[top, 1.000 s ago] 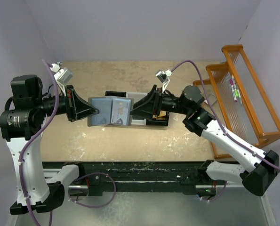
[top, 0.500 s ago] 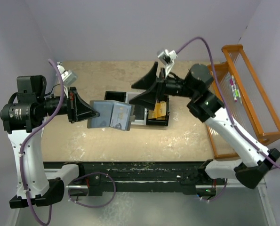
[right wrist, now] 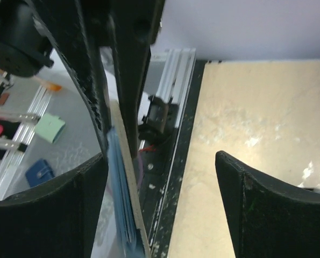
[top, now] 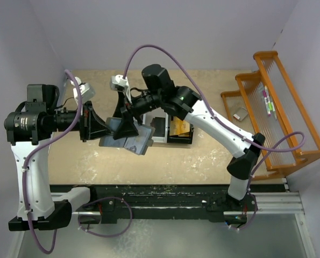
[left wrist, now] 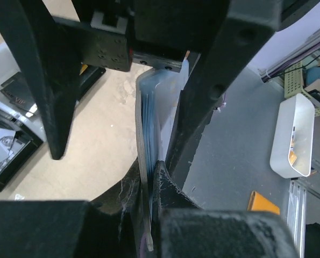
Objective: Take the credit cards out of the card holder
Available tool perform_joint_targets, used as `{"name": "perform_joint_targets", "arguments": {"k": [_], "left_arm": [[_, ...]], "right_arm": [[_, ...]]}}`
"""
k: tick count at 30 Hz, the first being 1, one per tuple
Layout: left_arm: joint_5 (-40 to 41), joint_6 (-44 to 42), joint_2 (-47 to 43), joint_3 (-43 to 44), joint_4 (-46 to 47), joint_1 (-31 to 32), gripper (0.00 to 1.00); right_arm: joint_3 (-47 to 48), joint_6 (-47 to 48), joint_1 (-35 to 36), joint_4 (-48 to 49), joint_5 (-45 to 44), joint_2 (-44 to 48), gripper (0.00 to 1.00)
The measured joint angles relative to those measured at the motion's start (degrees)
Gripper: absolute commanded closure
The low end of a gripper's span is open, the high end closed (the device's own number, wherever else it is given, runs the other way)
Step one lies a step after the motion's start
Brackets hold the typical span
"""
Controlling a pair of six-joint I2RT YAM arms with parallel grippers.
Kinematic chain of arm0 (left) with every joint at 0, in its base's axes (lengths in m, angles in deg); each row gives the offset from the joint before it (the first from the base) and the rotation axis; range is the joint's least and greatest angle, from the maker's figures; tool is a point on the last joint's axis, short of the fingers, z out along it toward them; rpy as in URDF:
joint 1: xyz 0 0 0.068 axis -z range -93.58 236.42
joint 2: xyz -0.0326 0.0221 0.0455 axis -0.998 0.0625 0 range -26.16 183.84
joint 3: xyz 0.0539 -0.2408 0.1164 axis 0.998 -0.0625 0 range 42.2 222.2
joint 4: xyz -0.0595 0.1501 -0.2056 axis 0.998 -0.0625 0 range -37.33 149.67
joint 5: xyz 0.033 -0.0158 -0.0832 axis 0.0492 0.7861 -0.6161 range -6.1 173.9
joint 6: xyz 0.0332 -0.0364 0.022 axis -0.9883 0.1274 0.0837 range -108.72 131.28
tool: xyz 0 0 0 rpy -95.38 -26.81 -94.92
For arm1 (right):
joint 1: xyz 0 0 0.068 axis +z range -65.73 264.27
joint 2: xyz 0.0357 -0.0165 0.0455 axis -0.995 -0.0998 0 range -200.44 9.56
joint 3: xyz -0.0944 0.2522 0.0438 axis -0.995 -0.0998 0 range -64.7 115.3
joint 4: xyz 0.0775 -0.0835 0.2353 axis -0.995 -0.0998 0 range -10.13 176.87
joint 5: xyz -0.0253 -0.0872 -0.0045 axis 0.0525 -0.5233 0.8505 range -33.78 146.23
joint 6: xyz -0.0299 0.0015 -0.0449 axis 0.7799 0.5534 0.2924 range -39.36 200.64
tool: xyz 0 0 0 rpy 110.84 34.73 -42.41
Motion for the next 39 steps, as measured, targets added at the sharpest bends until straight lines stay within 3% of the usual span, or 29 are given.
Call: {"name": "perform_joint_targets", "arguments": {"k": [1, 5, 6, 7, 14, 16, 22, 28, 33, 39], "left_arm": [[0.3, -0.2, 0.0, 0.0, -0.1, 0.1, 1.0], [1.5, -1.7, -0.1, 0.0, 0.0, 0.5, 1.0], [1.4, -2.1, 0.0, 0.0, 0.6, 0.5, 1.0], [1.3, -2.1, 0.0, 0.1, 1.2, 0.6, 0.95], [2.0, -0.5, -0.7, 0.2, 2.4, 0.8, 0.21], [3.6, 2.0, -1.6, 0.2, 4.7, 0.9, 0.08], [9.4, 12.2, -7.8, -1.7, 16.2, 0.9, 0.04], [9.8, 24.0, -12.9, -9.7, 25.2, 1.1, 0.04], [5.9, 38.0, -12.8, -17.8, 35.3, 1.1, 0.02], [2.5, 57.9, -14.6, -24.3, 52.9, 1.1, 0.02]], "right_arm": [[0.0, 0.8, 0.2, -1.6, 0.4, -0.7, 0.36], [0.1, 2.3, 0.2, -4.8, 3.6, -1.1, 0.93], [0.1, 2.3, 0.3, -5.1, 4.4, -0.9, 1.0], [0.1, 2.8, 0.5, -5.1, 4.9, -0.6, 1.0], [-2.4, 1.4, 0.4, -2.5, 4.7, 0.9, 1.0], [-4.5, 0.1, -0.2, -0.5, 4.0, 2.1, 1.0], [-18.5, -9.9, -4.2, 14.0, -2.0, 11.3, 1.0], [-41.4, -29.0, -7.0, 44.6, -18.6, 25.7, 1.0], [-49.7, -41.0, -4.8, 65.8, -31.2, 27.5, 1.0], [-51.9, -45.5, 2.2, 75.7, -44.6, 25.1, 1.0]]}}
